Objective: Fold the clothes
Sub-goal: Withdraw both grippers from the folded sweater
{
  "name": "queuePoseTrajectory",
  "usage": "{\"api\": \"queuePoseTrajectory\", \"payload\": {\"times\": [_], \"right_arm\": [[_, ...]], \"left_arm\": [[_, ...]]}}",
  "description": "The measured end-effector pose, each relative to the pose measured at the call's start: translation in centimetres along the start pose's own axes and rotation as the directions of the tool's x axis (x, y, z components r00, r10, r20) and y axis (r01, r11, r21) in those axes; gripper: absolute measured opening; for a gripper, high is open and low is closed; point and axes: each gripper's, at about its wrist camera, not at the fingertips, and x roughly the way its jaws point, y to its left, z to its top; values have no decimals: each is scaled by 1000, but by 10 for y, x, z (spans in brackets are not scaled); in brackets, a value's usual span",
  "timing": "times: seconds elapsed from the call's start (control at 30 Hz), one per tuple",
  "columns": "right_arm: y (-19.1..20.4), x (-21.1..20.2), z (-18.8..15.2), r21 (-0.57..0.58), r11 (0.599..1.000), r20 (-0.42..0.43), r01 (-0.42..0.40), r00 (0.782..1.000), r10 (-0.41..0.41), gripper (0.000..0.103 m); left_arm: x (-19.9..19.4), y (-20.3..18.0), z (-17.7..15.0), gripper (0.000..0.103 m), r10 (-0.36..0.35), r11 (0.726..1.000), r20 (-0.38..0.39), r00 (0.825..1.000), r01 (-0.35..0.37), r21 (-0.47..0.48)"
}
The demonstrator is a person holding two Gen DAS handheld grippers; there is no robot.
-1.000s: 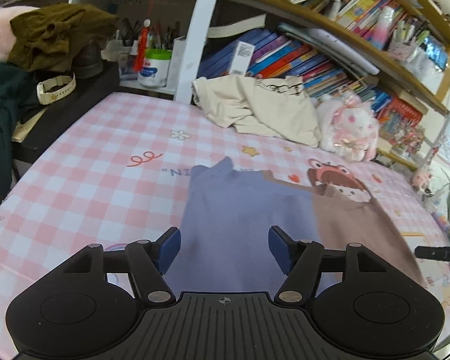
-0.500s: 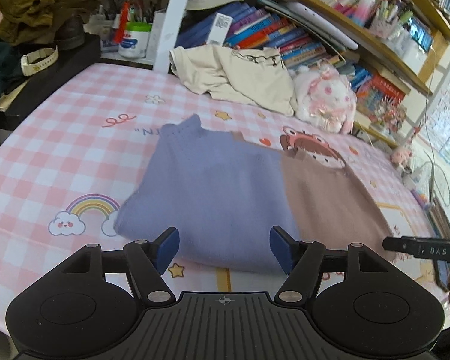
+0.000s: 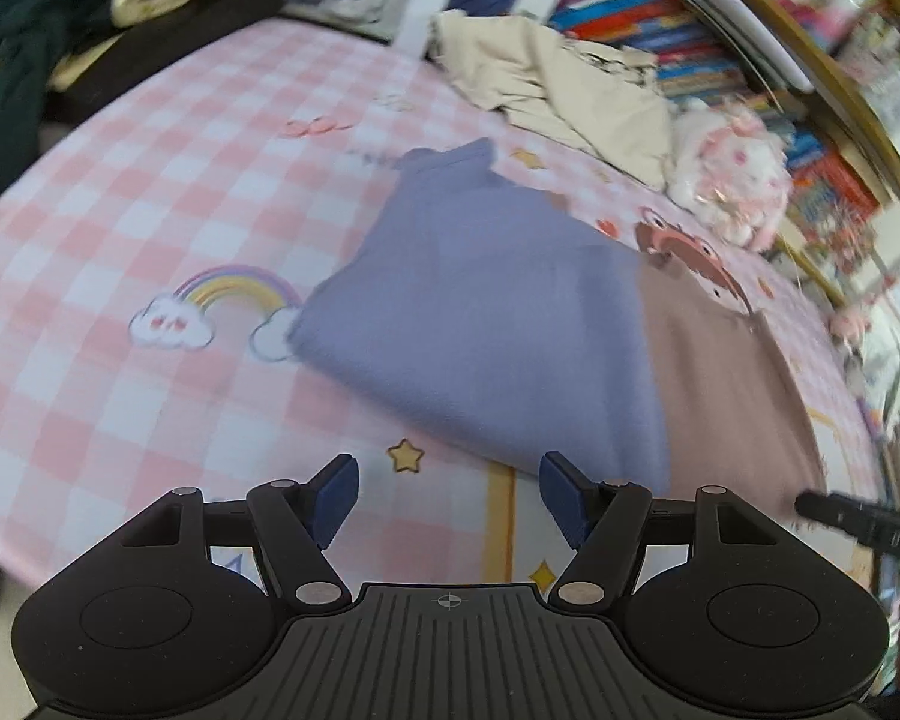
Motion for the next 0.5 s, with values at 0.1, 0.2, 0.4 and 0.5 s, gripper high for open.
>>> {"api": "queuePoseTrajectory", "payload": {"times": [0.1,0.2,0.4,0.5], "right_arm": [[1,0,-1,-6,1000,-2,1,1000,-1,68],[2,-1,-1,-10,1000,-1,4,1000,-4,68],[6,-2,-1,-35,999,8,8,1000,-8,68],[7,-1,0,-39,999,5,8,1000,-8,68]], "left_arm": [[3,16,0,67,-33,991,0,999,33,-127],[7,34,0,66,-69,951,13,998,69,-302],[11,46,-4,65,-106,867,67,992,126,-482],[16,53,-7,64,-132,795,103,986,167,-583]]}}
